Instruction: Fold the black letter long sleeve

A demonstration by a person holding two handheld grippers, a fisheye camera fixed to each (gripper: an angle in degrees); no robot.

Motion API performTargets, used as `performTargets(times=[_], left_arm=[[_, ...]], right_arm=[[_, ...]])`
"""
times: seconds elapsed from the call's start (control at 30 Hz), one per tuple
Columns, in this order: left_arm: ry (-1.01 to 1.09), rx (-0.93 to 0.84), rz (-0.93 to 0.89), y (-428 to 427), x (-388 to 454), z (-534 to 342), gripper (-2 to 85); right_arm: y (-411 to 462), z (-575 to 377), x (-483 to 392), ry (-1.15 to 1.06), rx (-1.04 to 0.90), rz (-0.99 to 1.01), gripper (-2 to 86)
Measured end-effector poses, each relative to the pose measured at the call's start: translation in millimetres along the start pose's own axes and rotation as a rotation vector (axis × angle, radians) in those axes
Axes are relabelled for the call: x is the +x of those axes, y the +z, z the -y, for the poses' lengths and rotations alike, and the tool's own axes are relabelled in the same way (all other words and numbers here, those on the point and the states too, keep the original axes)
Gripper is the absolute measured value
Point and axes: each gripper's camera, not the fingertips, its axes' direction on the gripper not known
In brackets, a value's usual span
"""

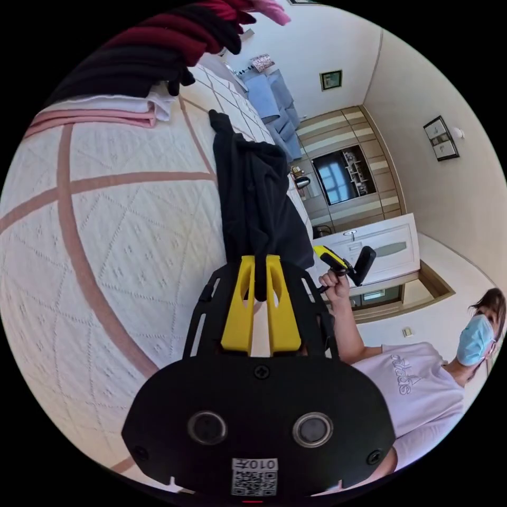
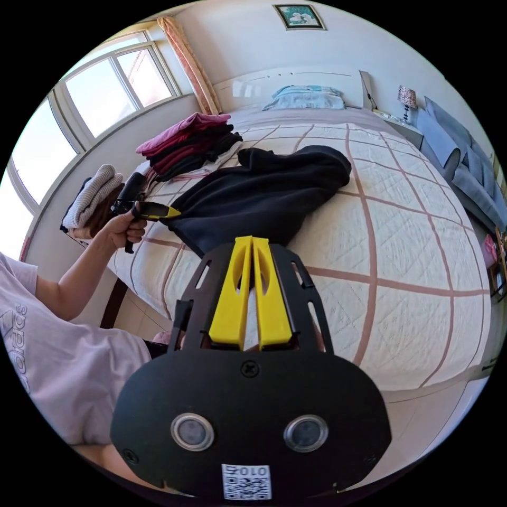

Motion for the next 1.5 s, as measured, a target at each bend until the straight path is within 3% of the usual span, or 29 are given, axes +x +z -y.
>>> performTargets(times=[0.17,0.3,0.37,0.53,0.67,0.8,1.03,1.2,1.33,1.5], left_arm=[[0.048,-0.056,0.06,2,18,4,7.1],[0.059,-0.002,0.334,-23,45,-9,10.0],[0.063,-0.003,0.382,-25,50,-12,10.9],[0.078,-0.058,0.256,-2,49,2,11.7],[0.046,-0.061,0.277,17,44,13,9.1],[0.017,-0.008,0.031,14,25,18,6.7],[0.232,-0.069,0.087,-19,96,14,6.4],[0.156,-0.233,0.159,25,67,-33,6.6],[0.104,-0.12,0.107,34,49,-56,8.5],[0.139,-0.003,0.306,-30,95,-64,12.6]], right_arm=[[-11,0,-9,-0.084,0.052,-0.051,12.5],[-5,-22,-10,-0.092,-0.054,-0.147,15.7],[0,-37,-7,-0.073,-0.059,-0.109,15.7],[13,-48,-2,-0.027,-0.079,-0.022,14.0],[16,-49,9,0.061,-0.086,-0.049,9.9],[-1,-51,14,0.069,-0.087,-0.002,7.5],[-75,-74,-34,-0.116,-0.074,-0.023,6.1],[-12,-138,-41,-0.102,-0.29,-0.069,6.1],[-26,-166,-35,-0.03,-0.141,0.031,6.7],[-73,-193,-40,-0.05,-0.072,-0.036,7.2]])
